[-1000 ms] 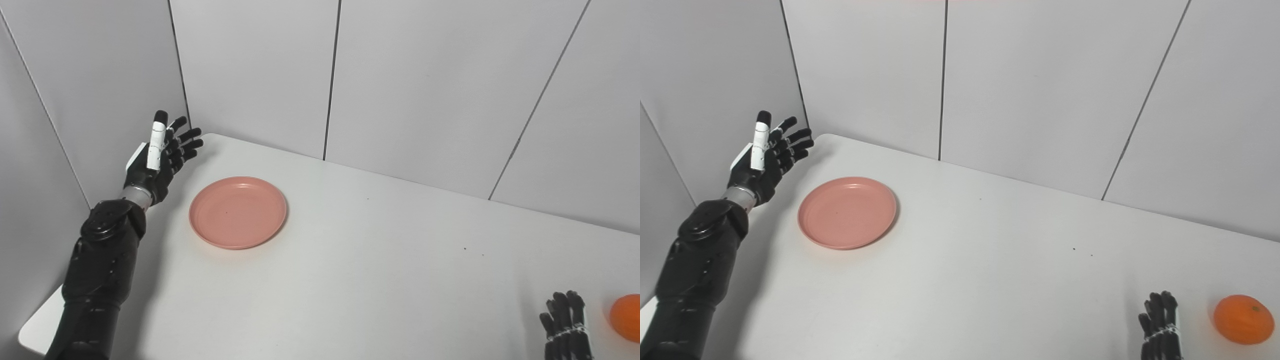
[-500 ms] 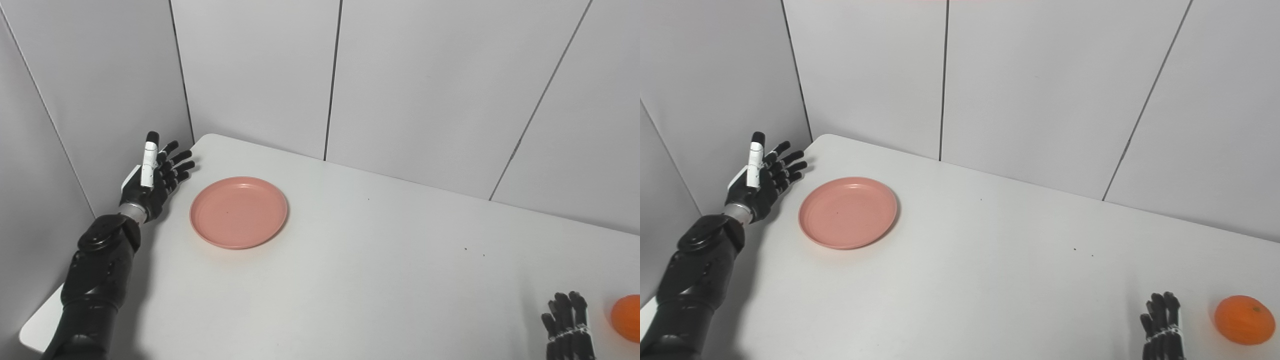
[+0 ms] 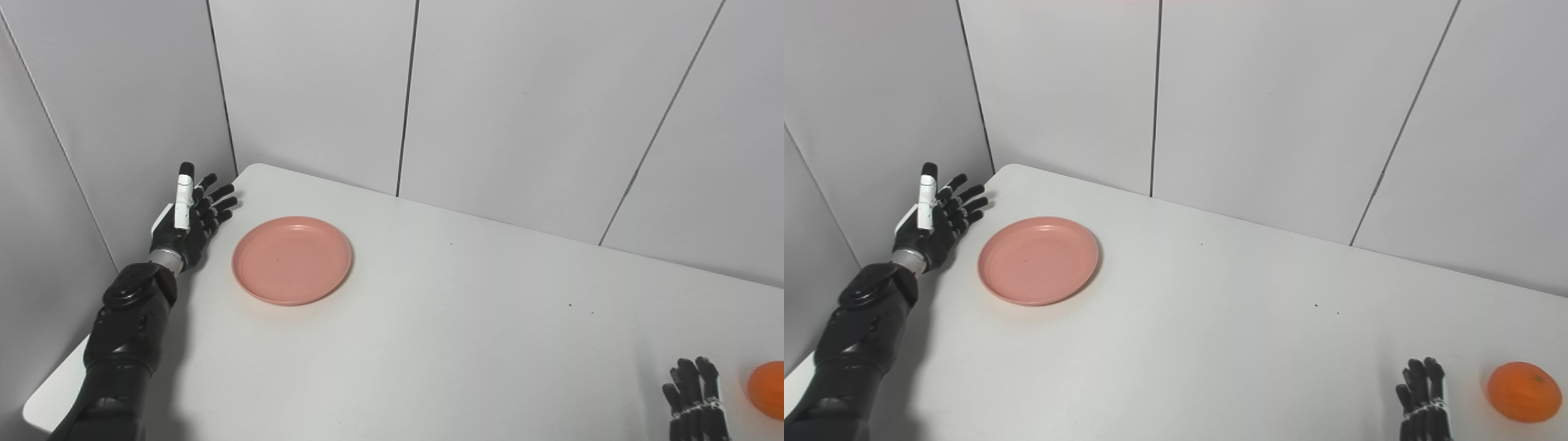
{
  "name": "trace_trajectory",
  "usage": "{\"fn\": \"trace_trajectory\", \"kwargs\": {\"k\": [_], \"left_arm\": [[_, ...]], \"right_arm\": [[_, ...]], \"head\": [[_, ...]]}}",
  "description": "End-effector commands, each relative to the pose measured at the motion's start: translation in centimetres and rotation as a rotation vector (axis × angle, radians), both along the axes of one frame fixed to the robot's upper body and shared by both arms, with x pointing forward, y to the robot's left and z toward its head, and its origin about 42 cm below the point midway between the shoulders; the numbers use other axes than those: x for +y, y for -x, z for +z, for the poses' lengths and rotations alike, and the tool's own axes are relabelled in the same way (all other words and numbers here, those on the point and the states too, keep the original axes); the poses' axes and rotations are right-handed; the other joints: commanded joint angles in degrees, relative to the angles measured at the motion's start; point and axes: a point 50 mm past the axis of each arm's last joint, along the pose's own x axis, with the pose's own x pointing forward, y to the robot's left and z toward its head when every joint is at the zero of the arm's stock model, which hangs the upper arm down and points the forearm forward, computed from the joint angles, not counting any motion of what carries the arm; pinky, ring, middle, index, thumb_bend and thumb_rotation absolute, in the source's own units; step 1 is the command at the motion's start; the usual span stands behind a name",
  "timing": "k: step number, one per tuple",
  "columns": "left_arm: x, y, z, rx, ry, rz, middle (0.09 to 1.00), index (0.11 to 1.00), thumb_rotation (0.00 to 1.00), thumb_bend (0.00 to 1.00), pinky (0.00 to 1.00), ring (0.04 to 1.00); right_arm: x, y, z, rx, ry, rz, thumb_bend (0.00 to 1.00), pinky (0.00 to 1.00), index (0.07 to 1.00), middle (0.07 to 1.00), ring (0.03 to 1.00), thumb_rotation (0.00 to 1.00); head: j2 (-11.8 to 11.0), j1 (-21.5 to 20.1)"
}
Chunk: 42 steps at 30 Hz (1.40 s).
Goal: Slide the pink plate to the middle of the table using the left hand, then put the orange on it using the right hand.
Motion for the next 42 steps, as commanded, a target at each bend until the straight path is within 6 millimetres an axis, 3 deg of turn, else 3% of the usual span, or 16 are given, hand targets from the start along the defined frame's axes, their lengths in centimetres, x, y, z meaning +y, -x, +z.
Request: {"fn": "trace_trajectory", "kwargs": {"k": [1, 5, 17, 28, 42], "left_arm": [[0.8, -2.2, 6.4, -0.209, -0.081, -0.015, 0.874, 0.95, 1.0, 1.0, 0.96, 0.879], [0.1, -2.3, 5.9, -0.2, -0.085, -0.034, 0.869, 0.943, 1.0, 1.0, 0.9, 0.86], [-0.9, -2.3, 3.6, -0.175, -0.066, -0.078, 0.859, 0.947, 1.0, 1.0, 0.87, 0.853], [-1.6, -2.7, 1.2, -0.152, -0.014, -0.106, 0.879, 0.958, 1.0, 1.0, 0.97, 0.877], [-2.9, -2.6, -0.7, -0.134, 0.005, -0.105, 0.851, 0.89, 1.0, 1.0, 0.95, 0.851]], "right_arm": [[-2.8, 0.5, -5.8, 0.183, 0.05, -0.035, 0.94, 0.99, 0.98, 0.961, 0.977, 1.0], [-2.8, 0.6, -5.8, 0.183, 0.049, -0.034, 0.92, 0.98, 0.98, 0.956, 0.968, 1.0], [-3.0, 0.7, -5.4, 0.174, 0.054, -0.044, 0.91, 0.96, 0.968, 0.937, 0.949, 1.0], [-3.1, 0.9, -5.0, 0.171, 0.053, -0.05, 0.9, 0.94, 0.963, 0.93, 0.941, 1.0], [-2.9, 1.0, -4.7, 0.177, 0.038, -0.046, 0.89, 0.95, 0.964, 0.934, 0.948, 1.0]], "head": [[0.2, -0.1], [0.4, -0.1], [0.6, -0.5], [1.1, -0.7], [1.3, -1.2]]}}
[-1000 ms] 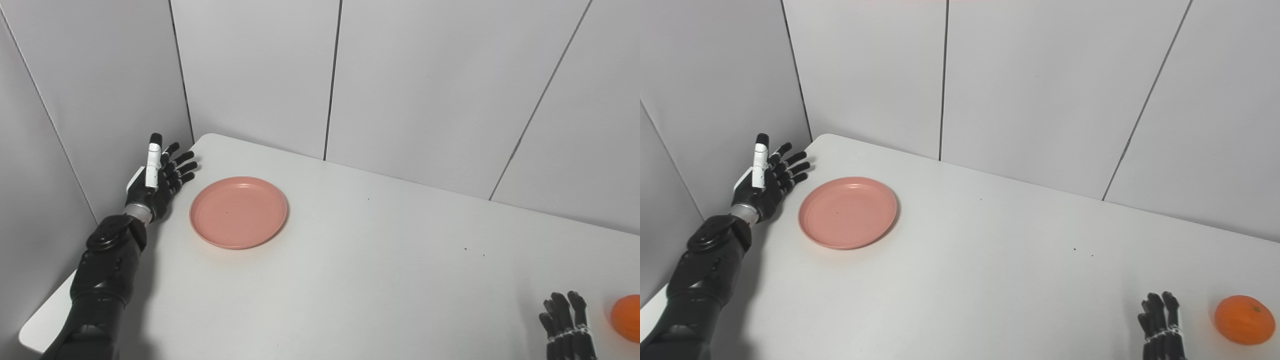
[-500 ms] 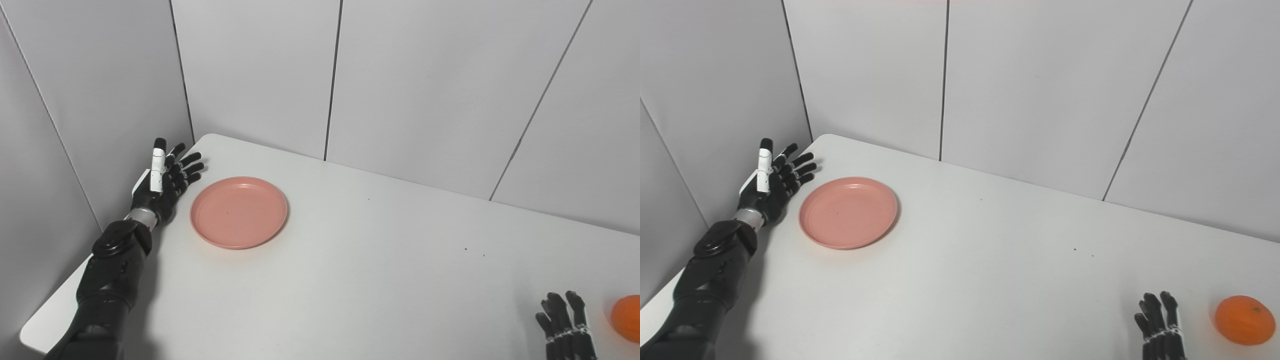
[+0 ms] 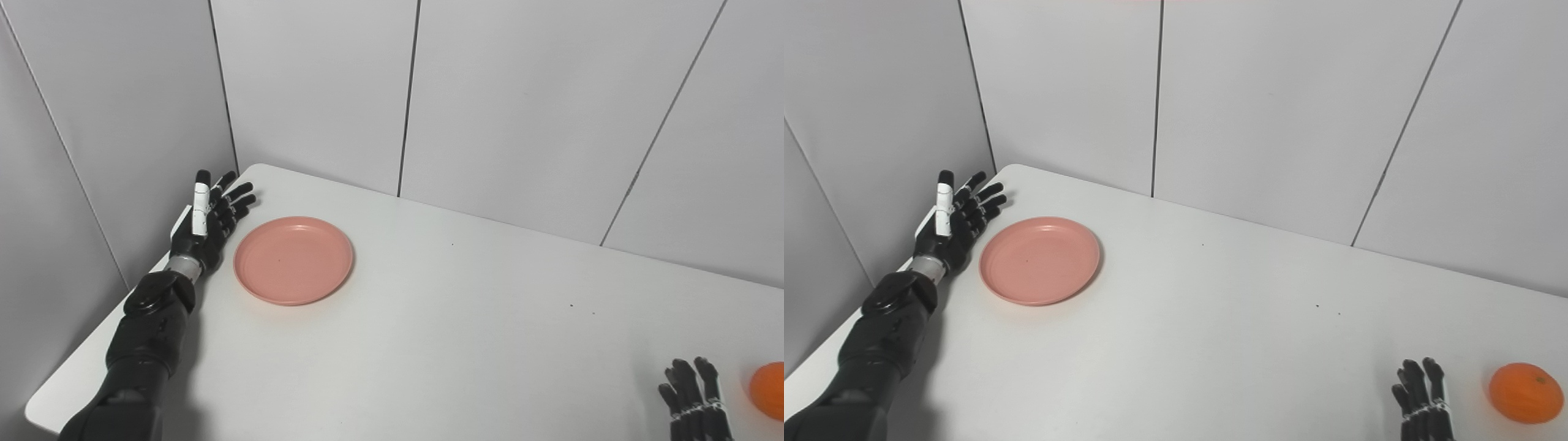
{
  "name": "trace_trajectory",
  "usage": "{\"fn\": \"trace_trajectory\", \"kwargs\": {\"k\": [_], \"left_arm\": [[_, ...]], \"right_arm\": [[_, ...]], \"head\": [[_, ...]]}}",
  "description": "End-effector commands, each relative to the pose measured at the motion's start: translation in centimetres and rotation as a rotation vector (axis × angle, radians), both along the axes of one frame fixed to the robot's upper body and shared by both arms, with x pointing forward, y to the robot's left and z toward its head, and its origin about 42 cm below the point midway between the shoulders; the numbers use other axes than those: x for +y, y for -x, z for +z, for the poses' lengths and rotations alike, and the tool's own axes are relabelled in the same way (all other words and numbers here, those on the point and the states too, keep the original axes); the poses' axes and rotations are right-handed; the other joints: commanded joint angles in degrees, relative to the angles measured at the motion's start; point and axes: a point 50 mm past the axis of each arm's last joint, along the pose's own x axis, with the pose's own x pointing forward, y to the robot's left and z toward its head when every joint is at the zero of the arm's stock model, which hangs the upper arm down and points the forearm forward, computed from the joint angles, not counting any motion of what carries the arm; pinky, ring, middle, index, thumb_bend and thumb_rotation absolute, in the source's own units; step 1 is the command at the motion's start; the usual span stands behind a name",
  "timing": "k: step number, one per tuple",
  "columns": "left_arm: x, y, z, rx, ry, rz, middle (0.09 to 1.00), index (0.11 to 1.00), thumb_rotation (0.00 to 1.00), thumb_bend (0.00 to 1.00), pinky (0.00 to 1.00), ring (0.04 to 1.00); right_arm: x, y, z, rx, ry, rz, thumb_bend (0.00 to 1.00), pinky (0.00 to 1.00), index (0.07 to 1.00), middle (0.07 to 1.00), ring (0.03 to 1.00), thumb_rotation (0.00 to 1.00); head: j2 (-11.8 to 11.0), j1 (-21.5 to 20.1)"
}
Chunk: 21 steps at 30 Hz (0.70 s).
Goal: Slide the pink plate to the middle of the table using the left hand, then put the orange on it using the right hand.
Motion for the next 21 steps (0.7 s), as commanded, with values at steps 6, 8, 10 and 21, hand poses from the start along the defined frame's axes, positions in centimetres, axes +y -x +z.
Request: {"fn": "trace_trajectory", "kwargs": {"k": [6, 8, 10, 21], "left_arm": [[-1.7, -1.0, 1.3, -0.05, 0.004, -0.062, 0.866, 0.936, 1.0, 1.0, 0.91, 0.853], [-1.8, -0.9, 1.2, -0.049, 0.005, -0.076, 0.875, 0.953, 1.0, 1.0, 0.9, 0.859], [-2.1, -0.7, 1.4, -0.054, 0.007, -0.089, 0.872, 0.953, 1.0, 1.0, 0.89, 0.86], [-3.0, -0.3, 1.3, -0.054, 0.067, -0.121, 0.855, 0.935, 1.0, 1.0, 0.86, 0.841]], "right_arm": [[-2.7, 0.9, -4.5, 0.175, 0.055, -0.034, 0.87, 0.96, 0.966, 0.934, 0.951, 1.0], [-2.7, 0.9, -4.4, 0.174, 0.057, -0.036, 0.86, 0.96, 0.966, 0.934, 0.95, 1.0], [-2.7, 0.9, -4.4, 0.177, 0.055, -0.037, 0.86, 0.96, 0.967, 0.935, 0.951, 1.0], [-2.6, 1.0, -4.4, 0.189, 0.054, -0.031, 0.86, 0.98, 0.973, 0.936, 0.959, 1.0]], "head": [[0.2, 0.0], [0.2, 0.0], [0.4, 0.0], [0.6, -0.1]]}}
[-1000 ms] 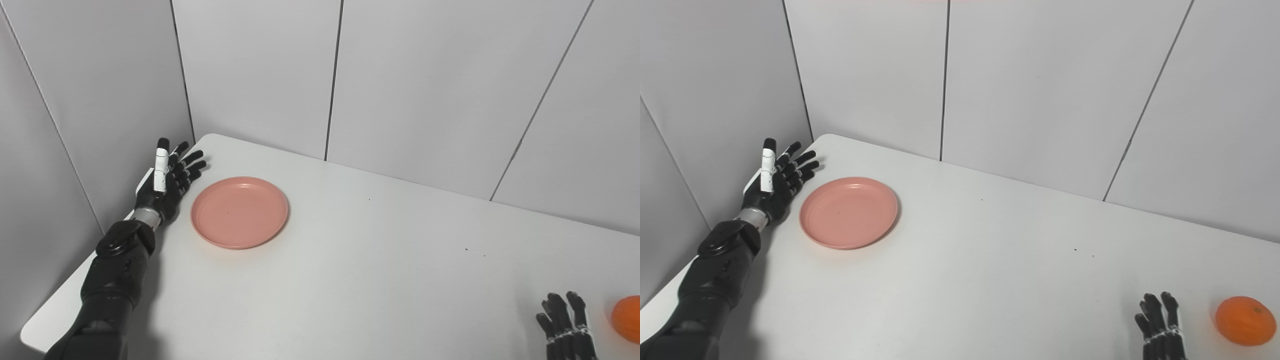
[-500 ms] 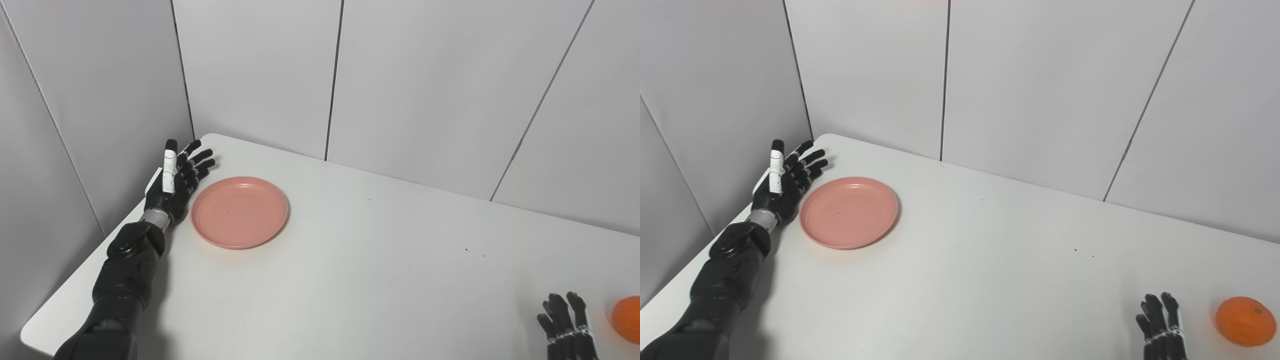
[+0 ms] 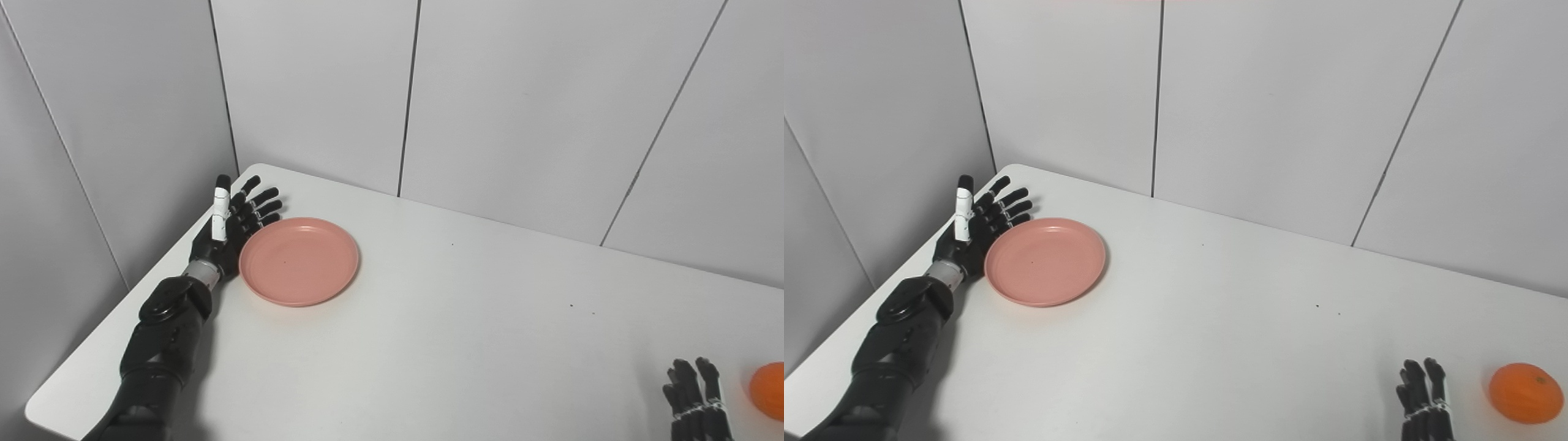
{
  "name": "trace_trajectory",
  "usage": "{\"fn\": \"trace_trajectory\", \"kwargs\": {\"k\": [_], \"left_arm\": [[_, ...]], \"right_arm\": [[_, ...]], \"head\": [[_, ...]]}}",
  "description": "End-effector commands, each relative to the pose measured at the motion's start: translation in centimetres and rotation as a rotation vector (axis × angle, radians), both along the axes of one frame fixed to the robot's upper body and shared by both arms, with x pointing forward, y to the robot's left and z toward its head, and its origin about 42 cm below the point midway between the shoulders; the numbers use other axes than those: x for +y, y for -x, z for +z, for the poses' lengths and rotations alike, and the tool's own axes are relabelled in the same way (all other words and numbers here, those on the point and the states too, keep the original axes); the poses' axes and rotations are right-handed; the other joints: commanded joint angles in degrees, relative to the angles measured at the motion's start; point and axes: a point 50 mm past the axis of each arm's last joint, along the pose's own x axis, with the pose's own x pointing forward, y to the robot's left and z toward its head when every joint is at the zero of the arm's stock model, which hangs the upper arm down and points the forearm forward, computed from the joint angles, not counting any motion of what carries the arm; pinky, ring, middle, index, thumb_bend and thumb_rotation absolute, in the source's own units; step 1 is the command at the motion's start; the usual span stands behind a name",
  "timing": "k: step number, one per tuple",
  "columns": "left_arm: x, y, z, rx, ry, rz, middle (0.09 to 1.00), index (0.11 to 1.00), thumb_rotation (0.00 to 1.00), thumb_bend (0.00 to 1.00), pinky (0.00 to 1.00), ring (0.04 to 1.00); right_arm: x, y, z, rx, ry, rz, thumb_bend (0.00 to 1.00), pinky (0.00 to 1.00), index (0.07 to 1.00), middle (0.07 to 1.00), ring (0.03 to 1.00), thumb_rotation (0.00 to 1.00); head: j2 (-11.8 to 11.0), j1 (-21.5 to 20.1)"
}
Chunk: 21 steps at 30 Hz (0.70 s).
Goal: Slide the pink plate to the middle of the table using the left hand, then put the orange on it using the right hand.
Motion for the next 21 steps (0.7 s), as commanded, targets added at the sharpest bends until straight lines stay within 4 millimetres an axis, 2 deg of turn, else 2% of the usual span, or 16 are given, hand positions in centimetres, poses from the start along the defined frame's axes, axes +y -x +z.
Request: {"fn": "trace_trajectory", "kwargs": {"k": [1, 13, 21], "left_arm": [[-0.7, -0.5, 1.5, -0.044, 0.014, -0.03, 0.852, 0.931, 1.0, 1.0, 0.85, 0.84], [-2.0, -0.2, 1.7, -0.051, 0.095, -0.047, 0.845, 0.921, 1.0, 1.0, 0.84, 0.836], [-4.1, -0.1, 1.7, -0.051, 0.148, -0.065, 0.831, 0.916, 1.0, 1.0, 0.82, 0.822]], "right_arm": [[-2.6, 0.9, -4.4, 0.189, 0.052, -0.03, 0.85, 0.98, 0.973, 0.937, 0.961, 1.0], [-2.7, 1.0, -4.3, 0.186, 0.052, -0.026, 0.84, 0.97, 0.973, 0.935, 0.956, 1.0], [-2.6, 1.1, -4.2, 0.183, 0.048, -0.026, 0.82, 0.97, 0.973, 0.932, 0.948, 1.0]], "head": [[0.0, 0.0], [0.7, -0.1], [1.1, -0.3]]}}
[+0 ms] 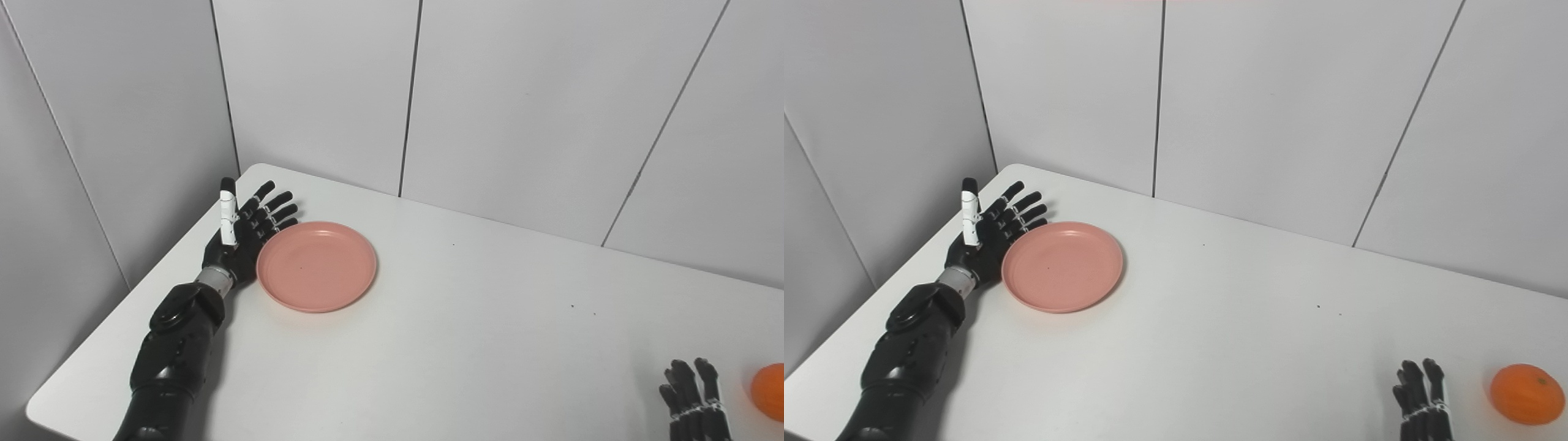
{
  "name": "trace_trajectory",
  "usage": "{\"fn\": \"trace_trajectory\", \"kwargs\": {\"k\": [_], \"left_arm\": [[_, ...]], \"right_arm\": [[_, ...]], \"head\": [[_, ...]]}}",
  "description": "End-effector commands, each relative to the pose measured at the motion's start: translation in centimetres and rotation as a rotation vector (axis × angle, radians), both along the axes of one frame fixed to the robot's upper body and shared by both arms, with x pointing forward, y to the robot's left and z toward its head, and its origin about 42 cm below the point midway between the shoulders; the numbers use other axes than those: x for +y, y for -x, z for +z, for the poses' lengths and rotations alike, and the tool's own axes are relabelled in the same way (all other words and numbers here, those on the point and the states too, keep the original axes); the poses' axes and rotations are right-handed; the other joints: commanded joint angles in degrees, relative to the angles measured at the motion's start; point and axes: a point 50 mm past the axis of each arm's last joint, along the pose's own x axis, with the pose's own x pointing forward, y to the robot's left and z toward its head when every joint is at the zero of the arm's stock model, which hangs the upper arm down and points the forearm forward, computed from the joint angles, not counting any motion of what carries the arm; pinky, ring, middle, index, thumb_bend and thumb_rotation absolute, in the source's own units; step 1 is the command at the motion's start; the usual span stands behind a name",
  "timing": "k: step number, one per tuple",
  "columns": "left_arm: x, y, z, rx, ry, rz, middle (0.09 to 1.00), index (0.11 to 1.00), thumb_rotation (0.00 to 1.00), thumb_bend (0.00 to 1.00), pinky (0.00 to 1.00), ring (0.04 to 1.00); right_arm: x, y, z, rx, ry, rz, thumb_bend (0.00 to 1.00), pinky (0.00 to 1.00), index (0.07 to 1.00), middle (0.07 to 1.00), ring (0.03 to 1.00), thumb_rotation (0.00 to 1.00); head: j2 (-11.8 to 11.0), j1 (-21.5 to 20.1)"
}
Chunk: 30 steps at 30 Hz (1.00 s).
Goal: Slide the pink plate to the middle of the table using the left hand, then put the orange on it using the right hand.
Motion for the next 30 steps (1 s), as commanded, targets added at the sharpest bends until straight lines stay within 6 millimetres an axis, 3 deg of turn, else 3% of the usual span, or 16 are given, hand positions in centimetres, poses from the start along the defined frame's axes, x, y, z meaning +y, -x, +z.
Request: {"fn": "trace_trajectory", "kwargs": {"k": [1, 15, 30], "left_arm": [[-0.7, -0.7, 1.5, -0.036, -0.001, -0.017, 0.829, 0.919, 1.0, 1.0, 0.81, 0.816], [-2.8, -1.0, 1.2, -0.025, 0.015, -0.065, 0.825, 0.925, 1.0, 1.0, 0.81, 0.81], [-6.5, -0.8, 0.7, -0.008, 0.069, -0.067, 0.828, 0.917, 1.0, 1.0, 0.83, 0.822]], "right_arm": [[-2.5, 0.9, -4.1, 0.176, 0.05, -0.033, 0.82, 0.96, 0.973, 0.931, 0.947, 1.0], [-2.2, 0.8, -4.0, 0.173, 0.045, -0.031, 0.81, 0.94, 0.968, 0.924, 0.932, 0.99], [-2.1, 0.9, -4.0, 0.173, 0.055, -0.021, 0.81, 0.95, 0.973, 0.93, 0.942, 1.0]], "head": [[0.0, -0.1], [0.1, -0.3], [0.5, -0.9]]}}
